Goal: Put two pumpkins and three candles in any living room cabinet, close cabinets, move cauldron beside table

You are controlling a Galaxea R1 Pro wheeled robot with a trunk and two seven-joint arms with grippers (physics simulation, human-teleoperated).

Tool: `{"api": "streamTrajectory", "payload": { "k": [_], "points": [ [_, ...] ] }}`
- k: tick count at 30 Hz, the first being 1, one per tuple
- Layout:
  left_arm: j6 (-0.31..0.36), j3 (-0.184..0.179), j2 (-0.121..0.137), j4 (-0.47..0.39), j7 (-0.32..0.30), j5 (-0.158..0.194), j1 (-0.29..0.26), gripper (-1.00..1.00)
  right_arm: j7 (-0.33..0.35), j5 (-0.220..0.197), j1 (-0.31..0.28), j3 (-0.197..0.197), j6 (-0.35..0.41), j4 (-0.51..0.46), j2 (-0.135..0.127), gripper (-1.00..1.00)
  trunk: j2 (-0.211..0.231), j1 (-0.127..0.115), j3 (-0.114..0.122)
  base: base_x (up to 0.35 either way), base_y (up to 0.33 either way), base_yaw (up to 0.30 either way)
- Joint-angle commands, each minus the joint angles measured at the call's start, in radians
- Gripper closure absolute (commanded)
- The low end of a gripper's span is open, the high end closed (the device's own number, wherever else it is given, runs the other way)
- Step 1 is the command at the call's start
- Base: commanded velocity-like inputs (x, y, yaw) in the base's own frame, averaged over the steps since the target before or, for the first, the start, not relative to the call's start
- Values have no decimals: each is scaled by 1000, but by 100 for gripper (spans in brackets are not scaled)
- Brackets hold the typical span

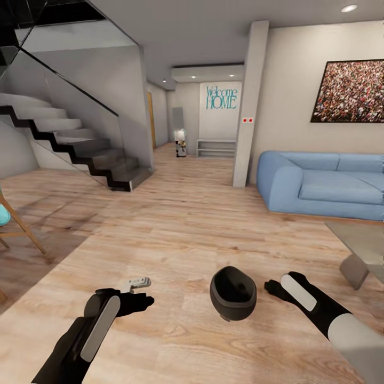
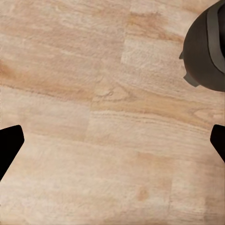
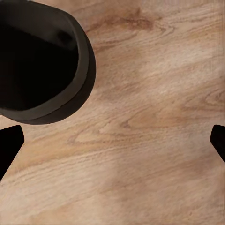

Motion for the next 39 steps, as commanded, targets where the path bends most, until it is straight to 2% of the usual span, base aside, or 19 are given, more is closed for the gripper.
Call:
{"api": "streamTrajectory", "payload": {
  "k": [1,8,15,28,31,34,37,39],
  "points": [
    [2,-2,1,-1,10,11,-1,-100,-7,-7,-1,6,0,-2,-1,-100,-1,0,-1,0,70,-110],
    [2,-2,5,-1,10,13,-1,-100,-4,-8,-1,8,0,0,0,-100,-1,0,-1,0,246,-235],
    [2,-2,5,-1,10,13,-1,-100,28,-8,-1,9,1,0,-2,-100,-1,0,-1,0,268,-257],
    [1,-5,-3,-1,10,12,-1,-100,30,-5,-1,11,2,-1,-1,-100,-1,0,-1,7,13,-24],
    [0,-23,-7,3,10,10,-1,-100,30,-5,-1,14,2,-2,-1,-100,-1,0,-1,111,-116,0],
    [-2,-53,-27,28,11,5,-1,-100,30,-5,-1,16,2,-2,-1,-100,-1,0,-1,169,-188,0],
    [-2,-88,-70,49,14,-7,-1,-100,30,10,-1,17,2,-3,-1,-100,-1,0,-1,183,-201,0],
    [-4,-136,-103,77,17,-48,-2,-100,31,43,-1,16,2,-2,-1,-100,-1,0,-1,107,-135,0]
  ]
}}
